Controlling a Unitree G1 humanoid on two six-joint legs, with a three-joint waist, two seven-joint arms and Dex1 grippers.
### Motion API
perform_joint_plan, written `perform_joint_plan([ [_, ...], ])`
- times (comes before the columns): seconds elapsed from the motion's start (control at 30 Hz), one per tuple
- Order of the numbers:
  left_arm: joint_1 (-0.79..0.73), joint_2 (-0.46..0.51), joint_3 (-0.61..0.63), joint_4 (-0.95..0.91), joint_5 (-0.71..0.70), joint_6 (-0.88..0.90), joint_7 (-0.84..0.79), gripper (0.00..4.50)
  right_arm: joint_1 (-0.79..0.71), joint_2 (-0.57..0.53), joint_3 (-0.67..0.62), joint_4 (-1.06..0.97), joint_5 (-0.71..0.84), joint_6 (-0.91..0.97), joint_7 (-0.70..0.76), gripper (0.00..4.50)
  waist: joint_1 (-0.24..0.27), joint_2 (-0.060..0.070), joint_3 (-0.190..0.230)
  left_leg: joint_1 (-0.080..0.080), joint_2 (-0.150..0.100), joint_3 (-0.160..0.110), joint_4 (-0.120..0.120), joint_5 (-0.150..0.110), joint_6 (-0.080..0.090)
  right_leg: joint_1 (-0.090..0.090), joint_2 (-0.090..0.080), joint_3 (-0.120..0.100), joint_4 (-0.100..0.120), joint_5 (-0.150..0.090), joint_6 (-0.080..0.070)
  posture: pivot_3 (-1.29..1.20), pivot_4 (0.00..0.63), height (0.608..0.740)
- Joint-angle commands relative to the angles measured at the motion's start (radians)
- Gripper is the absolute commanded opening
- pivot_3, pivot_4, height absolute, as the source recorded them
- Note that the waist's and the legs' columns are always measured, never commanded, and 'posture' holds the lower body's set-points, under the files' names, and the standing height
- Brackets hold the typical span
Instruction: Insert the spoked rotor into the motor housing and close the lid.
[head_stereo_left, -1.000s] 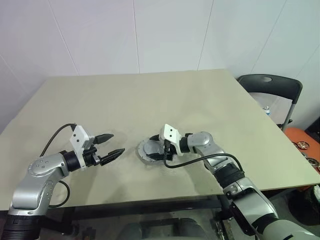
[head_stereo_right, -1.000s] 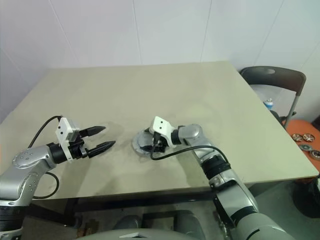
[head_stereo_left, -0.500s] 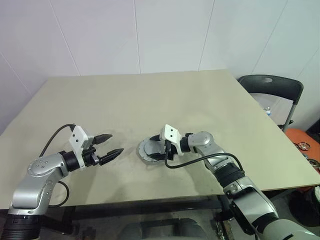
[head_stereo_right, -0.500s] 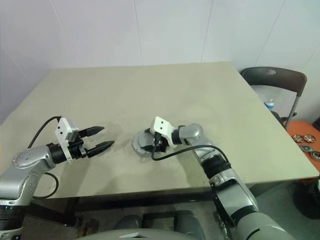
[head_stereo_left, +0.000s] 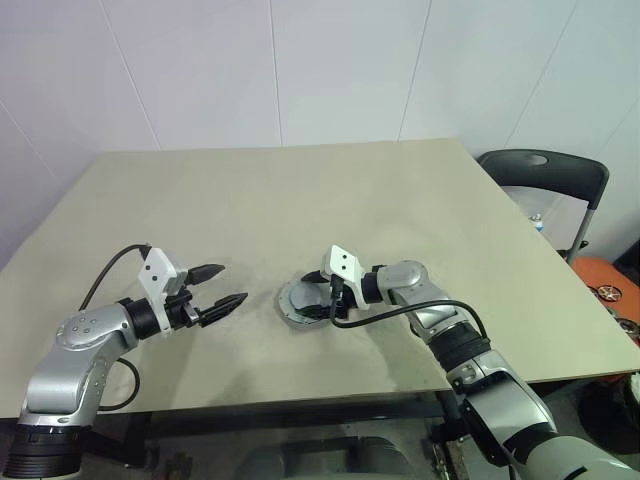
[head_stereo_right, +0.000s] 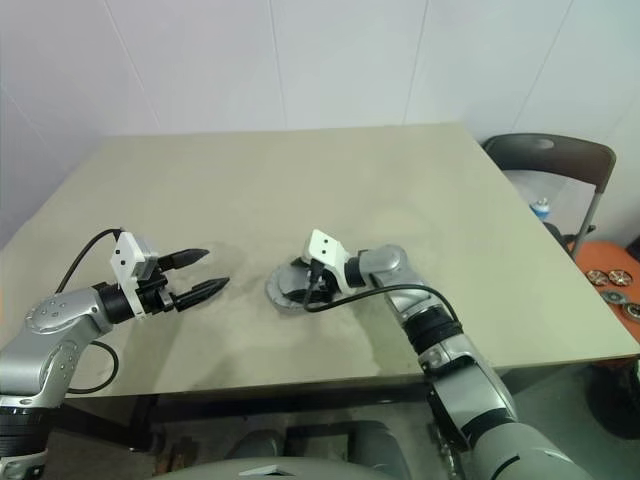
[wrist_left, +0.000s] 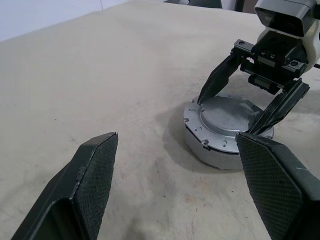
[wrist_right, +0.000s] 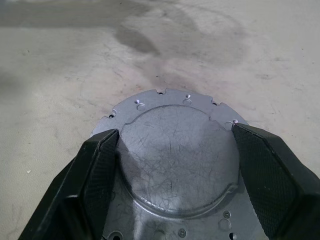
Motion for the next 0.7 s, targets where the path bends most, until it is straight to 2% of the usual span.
perform_joint_plan([
  [0.03, -0.018, 0.002, 0.01, -0.013, -0.001, -0.012, 0.006, 4.02, -0.03, -0.005, -0.022, 0.011, -0.003, 0.027, -0.022, 3.26, 0.0, 0.0, 0.0, 0.0, 0.0, 0.0, 0.0, 0.0, 0.0, 0.0, 0.0, 0.0, 0.0, 0.0, 0.0, 0.0, 0.0, 0.74],
  [0.23, -0.023, 0.0, 0.005, -0.014, -0.001, -0.011, 0.011, 4.02, -0.067, 0.021, -0.09, 0.015, 0.083, 0.17, -0.022, 3.26, 0.0, 0.0, 0.0, 0.0, 0.0, 0.0, 0.0, 0.0, 0.0, 0.0, 0.0, 0.0, 0.001, 0.0, 0.0, 0.0, 0.0, 0.74],
  [0.7, -0.022, -0.001, 0.006, -0.008, -0.001, -0.019, 0.01, 4.02, -0.071, -0.012, -0.082, 0.039, 0.076, 0.147, 0.028, 3.26, 0.0, 0.0, 0.0, -0.001, 0.0, 0.0, -0.001, 0.0, 0.0, -0.002, 0.0, 0.0, 0.0, 0.0, 0.0, 0.0, 0.0, 0.74],
])
